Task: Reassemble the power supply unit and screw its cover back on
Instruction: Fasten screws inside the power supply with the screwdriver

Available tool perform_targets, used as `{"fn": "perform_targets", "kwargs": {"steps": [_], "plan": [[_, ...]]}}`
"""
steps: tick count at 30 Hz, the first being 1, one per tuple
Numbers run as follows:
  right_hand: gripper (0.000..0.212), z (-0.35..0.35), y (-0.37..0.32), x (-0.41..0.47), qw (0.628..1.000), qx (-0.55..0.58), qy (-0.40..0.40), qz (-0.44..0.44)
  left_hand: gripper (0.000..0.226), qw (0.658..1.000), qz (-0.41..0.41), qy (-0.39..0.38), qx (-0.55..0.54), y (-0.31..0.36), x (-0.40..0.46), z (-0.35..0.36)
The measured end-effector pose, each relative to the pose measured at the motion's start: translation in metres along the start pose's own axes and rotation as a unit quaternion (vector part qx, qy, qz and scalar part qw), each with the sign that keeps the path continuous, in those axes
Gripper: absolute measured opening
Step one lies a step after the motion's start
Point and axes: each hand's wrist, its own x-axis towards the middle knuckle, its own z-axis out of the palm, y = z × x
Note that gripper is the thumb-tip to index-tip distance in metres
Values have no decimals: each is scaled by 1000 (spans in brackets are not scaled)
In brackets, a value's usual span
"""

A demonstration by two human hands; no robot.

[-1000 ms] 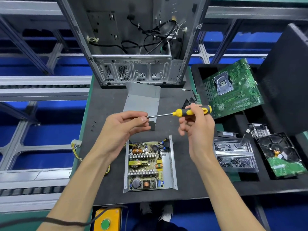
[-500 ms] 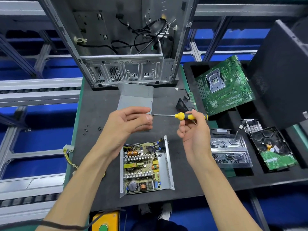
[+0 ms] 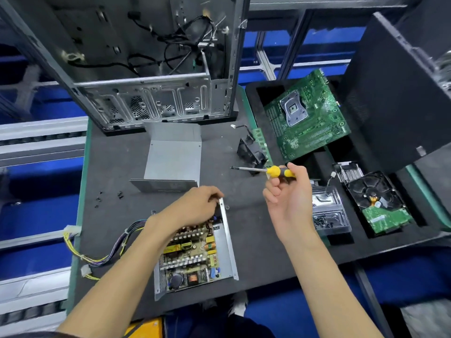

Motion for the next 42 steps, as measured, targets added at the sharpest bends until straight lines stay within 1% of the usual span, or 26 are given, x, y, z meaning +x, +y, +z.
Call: {"fn": "perform_targets", "kwargs": {"steps": [3, 5, 7, 11, 14, 17, 20, 25, 28, 31, 34, 37, 39, 42], "plan": [[22, 0, 0, 2, 1000, -2, -3, 8, 36, 1000, -7, 27, -7, -5, 0, 0], [22, 2, 2, 3, 1000, -3, -6, 17, 31, 997, -25, 59, -35, -9, 0, 1], [21, 3, 3, 4, 1000, -7, -9, 23, 28, 996, -34, 72, -51, -10, -1, 1], [25, 5, 5, 4, 999, -13, -9, 32, 30, 994, -42, 86, -55, -9, -5, 2], [24, 5, 6, 5, 999, -17, -12, 37, 28, 987, -62, 112, -93, -10, -8, 3], [25, 4, 6, 6, 999, -14, -16, 44, 24, 981, -67, 116, -138, -7, -13, 4], [27, 2, 7, 5, 998, -14, -21, 50, 19, 980, -77, 105, -148, -7, -16, 3], [26, 1, 7, 3, 998, -22, -24, 50, 6, 965, -121, 105, -207, -12, -21, 0], [28, 1, 6, 2, 998, -27, -22, 50, 9, 966, -132, 120, -187, -15, -20, 3], [26, 1, 4, 2, 998, -31, -23, 48, 15, 977, -138, 126, -100, -16, -20, 4], [23, 1, 2, 3, 998, -37, -26, 49, 23, 986, -139, 85, -42, -15, -22, 4], [23, 1, 0, 3, 998, -34, -27, 52, 29, 992, -126, -10, -11, -9, -27, 0], [24, 1, 0, 4, 998, -34, -29, 53, 35, 992, -108, -60, 25, -5, -28, -4], [24, 0, 0, 4, 997, -34, -33, 54, 39, 991, -86, -86, 49, -3, -30, -7]]}}
